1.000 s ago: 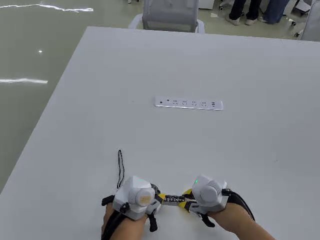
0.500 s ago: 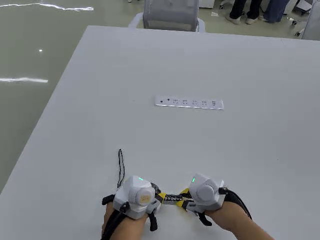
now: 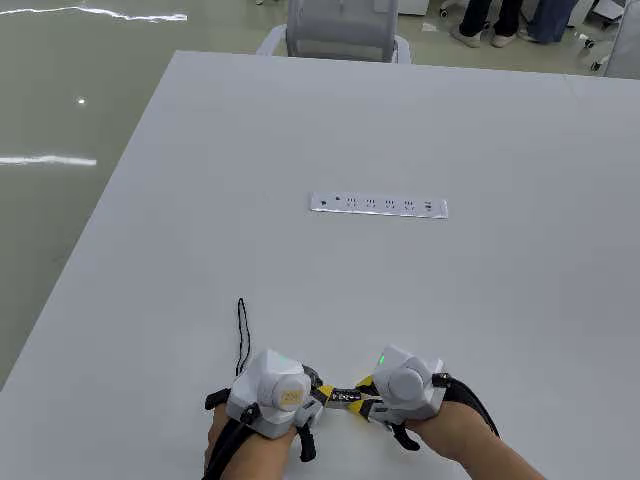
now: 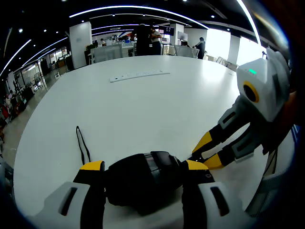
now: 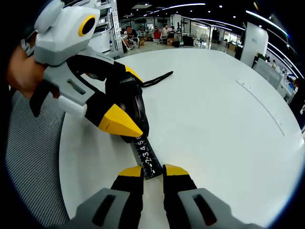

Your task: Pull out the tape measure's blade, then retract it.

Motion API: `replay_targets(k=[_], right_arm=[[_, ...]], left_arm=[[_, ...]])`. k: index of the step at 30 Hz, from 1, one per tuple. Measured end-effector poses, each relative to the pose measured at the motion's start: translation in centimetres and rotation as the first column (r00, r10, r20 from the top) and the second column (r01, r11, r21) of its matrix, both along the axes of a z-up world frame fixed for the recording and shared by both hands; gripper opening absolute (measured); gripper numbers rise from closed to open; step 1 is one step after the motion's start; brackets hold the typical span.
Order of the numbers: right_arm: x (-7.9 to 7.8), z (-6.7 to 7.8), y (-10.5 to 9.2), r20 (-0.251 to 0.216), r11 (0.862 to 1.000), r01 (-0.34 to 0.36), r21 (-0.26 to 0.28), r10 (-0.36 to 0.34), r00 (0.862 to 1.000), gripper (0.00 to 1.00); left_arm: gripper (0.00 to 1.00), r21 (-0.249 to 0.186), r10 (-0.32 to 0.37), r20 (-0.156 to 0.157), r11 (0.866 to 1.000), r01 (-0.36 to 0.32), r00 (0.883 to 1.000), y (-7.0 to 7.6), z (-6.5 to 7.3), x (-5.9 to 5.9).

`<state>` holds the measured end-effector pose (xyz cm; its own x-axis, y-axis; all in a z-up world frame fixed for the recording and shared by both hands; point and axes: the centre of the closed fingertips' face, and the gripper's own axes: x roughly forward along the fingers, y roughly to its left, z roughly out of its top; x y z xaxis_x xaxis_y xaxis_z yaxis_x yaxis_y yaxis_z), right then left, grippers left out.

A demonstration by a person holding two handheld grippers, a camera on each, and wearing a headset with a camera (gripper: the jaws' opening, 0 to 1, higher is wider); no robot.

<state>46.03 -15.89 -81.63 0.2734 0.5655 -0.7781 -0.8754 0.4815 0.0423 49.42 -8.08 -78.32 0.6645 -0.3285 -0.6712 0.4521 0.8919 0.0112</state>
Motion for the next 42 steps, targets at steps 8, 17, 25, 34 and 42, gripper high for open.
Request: replay_targets(k=[8,17,25,34,42], right_arm=[[0.0,0.1,0.4,0.000,1.000,-0.008,0.001,0.008,1.000,0.14],[0.1,0.0,0.8,-0.001,1.000,-0.014,0.003,0.014,1.000,0.14],[0.1,-0.1,1.1,-0.001,1.000,-0.017,0.004,0.017,1.000,0.14],[0.1,0.0,1.4,-0.005,1.000,-0.024,0.010,0.024,1.000,0.14],[0.2,0.0,1.8,-0.006,0.999,-0.030,0.014,0.030,1.000,0.14]], left_arm=[[0.62,-0.002,0.000,0.001,1.000,0.000,1.000,0.0,0.1,0.0],[0.62,-0.007,0.002,0.000,1.000,-0.002,1.000,0.1,0.0,0.1],[0.62,-0.007,-0.001,-0.002,1.000,0.001,1.000,0.0,0.0,0.1],[0.62,-0.011,0.003,-0.003,1.000,-0.003,1.000,0.0,0.0,0.1],[0.62,-0.017,0.007,-0.005,1.000,-0.007,1.000,0.1,0.0,0.1]])
